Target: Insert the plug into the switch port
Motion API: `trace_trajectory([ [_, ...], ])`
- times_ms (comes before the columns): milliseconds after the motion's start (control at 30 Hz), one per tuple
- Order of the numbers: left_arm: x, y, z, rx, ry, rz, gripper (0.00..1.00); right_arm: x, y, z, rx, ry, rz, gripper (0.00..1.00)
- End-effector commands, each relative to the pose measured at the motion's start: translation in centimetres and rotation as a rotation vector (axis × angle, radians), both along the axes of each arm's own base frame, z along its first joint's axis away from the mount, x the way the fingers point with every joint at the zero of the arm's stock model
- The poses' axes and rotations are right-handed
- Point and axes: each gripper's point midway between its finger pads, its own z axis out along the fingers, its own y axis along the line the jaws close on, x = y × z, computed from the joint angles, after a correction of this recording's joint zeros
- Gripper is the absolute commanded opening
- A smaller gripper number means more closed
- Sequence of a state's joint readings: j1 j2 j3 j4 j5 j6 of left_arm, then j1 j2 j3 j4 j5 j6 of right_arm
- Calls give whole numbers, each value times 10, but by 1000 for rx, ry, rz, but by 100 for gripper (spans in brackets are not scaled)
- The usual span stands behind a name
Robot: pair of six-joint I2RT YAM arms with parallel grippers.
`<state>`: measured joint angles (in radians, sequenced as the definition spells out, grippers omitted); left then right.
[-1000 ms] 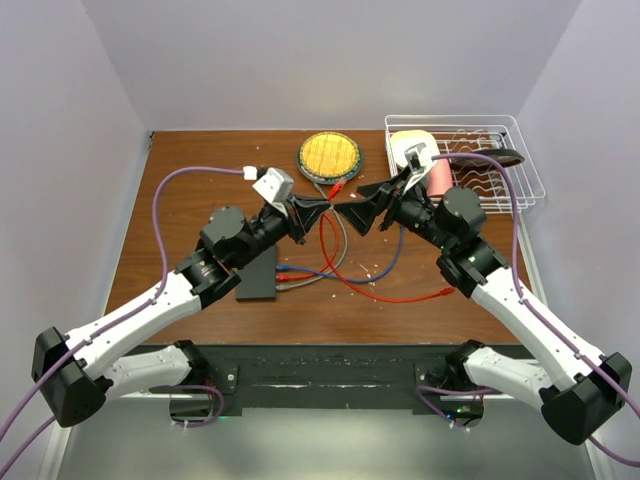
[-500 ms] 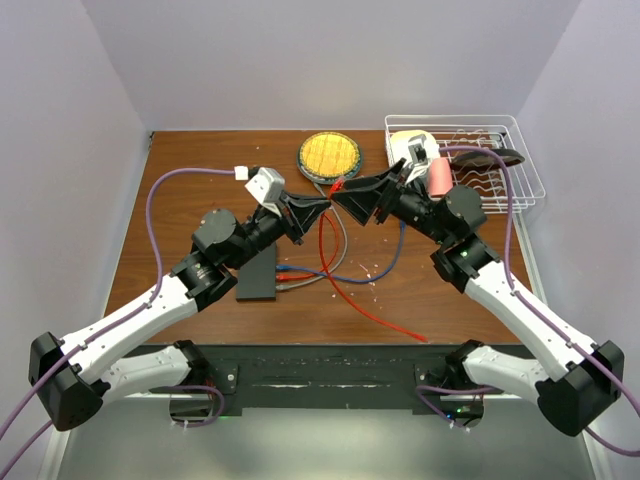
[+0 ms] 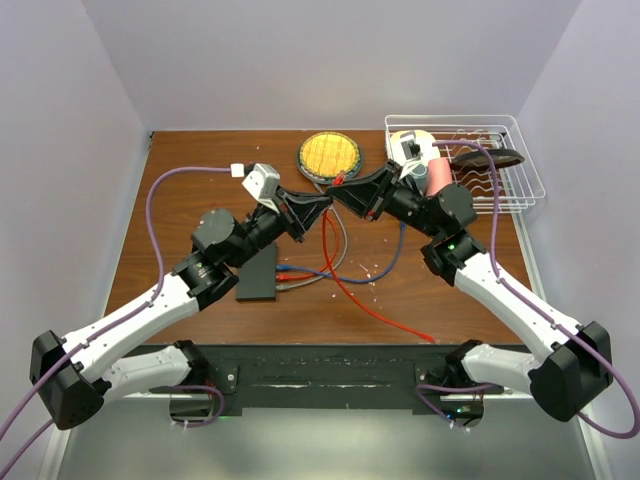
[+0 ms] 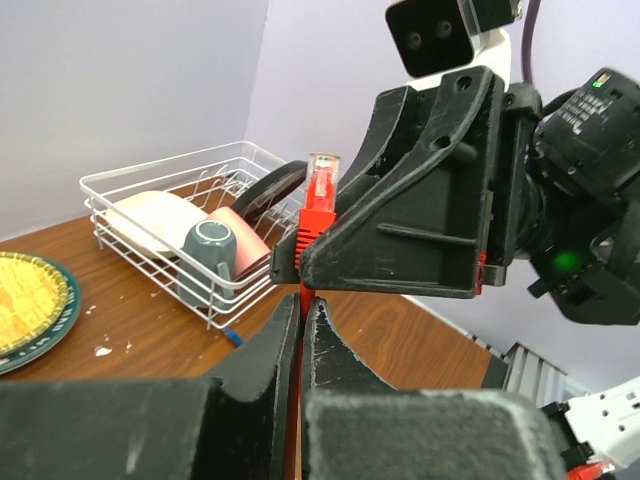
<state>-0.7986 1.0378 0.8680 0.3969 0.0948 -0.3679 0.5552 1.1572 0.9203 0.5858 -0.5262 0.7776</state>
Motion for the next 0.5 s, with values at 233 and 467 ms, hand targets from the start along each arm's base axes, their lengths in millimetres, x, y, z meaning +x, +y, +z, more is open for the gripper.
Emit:
trace_trajectory([
  [233,10,2,-3,131,-1,29,88,0,-1,-1,-111,-85,-13,0],
  [467,25,31,11,227,-32,74,100,-5,5,-21,-312,-165,85,0],
])
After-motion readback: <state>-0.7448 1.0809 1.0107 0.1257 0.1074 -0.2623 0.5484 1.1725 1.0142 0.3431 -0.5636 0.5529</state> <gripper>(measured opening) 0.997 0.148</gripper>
